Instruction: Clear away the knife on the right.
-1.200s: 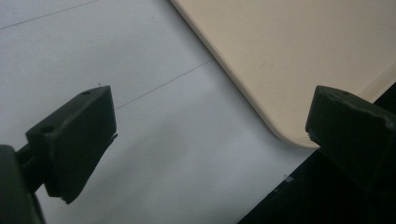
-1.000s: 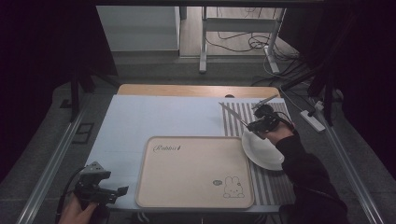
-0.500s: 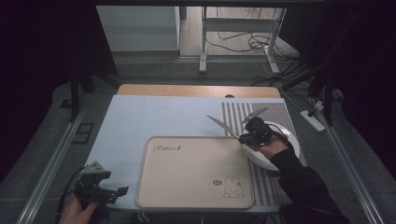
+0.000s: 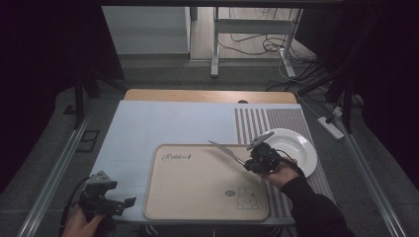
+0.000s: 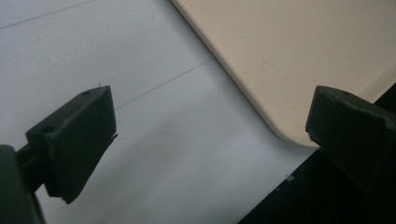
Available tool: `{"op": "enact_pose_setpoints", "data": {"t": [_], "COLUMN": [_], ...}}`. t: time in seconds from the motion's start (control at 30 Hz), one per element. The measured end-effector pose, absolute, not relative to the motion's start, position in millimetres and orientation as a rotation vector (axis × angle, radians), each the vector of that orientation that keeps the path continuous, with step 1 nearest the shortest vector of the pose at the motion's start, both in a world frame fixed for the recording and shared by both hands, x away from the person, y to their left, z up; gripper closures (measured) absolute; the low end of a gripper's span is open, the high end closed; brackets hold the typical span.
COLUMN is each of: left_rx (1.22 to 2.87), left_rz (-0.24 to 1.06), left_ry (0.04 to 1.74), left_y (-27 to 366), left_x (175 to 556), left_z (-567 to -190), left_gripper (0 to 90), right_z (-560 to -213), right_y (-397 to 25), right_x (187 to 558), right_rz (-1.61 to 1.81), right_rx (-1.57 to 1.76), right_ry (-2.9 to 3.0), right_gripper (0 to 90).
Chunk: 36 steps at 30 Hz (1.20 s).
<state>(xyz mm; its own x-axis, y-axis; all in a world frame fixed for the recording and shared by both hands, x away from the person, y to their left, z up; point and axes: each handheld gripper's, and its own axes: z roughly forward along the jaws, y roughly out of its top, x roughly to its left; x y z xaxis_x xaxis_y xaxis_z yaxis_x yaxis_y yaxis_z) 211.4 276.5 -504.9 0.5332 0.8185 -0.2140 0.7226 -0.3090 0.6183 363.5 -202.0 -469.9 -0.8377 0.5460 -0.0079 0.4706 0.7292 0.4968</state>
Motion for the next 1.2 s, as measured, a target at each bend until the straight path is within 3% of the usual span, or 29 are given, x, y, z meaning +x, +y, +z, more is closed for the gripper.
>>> {"op": "enact_pose_setpoints", "data": {"t": [0.47, 0.5, 0.57, 0.63, 0.83, 1.2], "left_rx": [2.1, 2.099, 2.1, 2.1, 2.102, 2.098], "left_rz": [0.187, 0.188, 0.188, 0.188, 0.189, 0.19], "left_ry": [1.241, 1.241, 1.242, 1.243, 1.244, 1.241], "left_y": [276.0, 275.9, 275.8, 275.8, 275.6, 276.0], "left_x": [211.2, 211.1, 211.3, 211.3, 211.5, 211.0], "left_z": [-504.7, -504.7, -504.8, -504.8, -504.8, -504.8], "left_gripper": [2.8, 2.9, 2.8, 2.8, 2.9, 2.8], "right_z": [-496.9, -497.8, -495.9, -491.2, -484.1, -497.9], "right_y": [-196.4, -195.9, -195.0, -194.2, -180.5, -124.6], "right_x": [339.7, 338.4, 338.4, 340.6, 348.8, 374.8], "right_rz": [0.67, 0.683, 0.704, 0.745, 0.781, 0.81], "right_rx": [0.826, 0.817, 0.816, 0.811, 0.661, 0.562], "right_ry": [2.86, 2.86, 2.869, 2.85, 2.869, 2.89], "right_gripper": [79.2, 78.2, 66.2, 65.9, 90.0, 90.0]}}
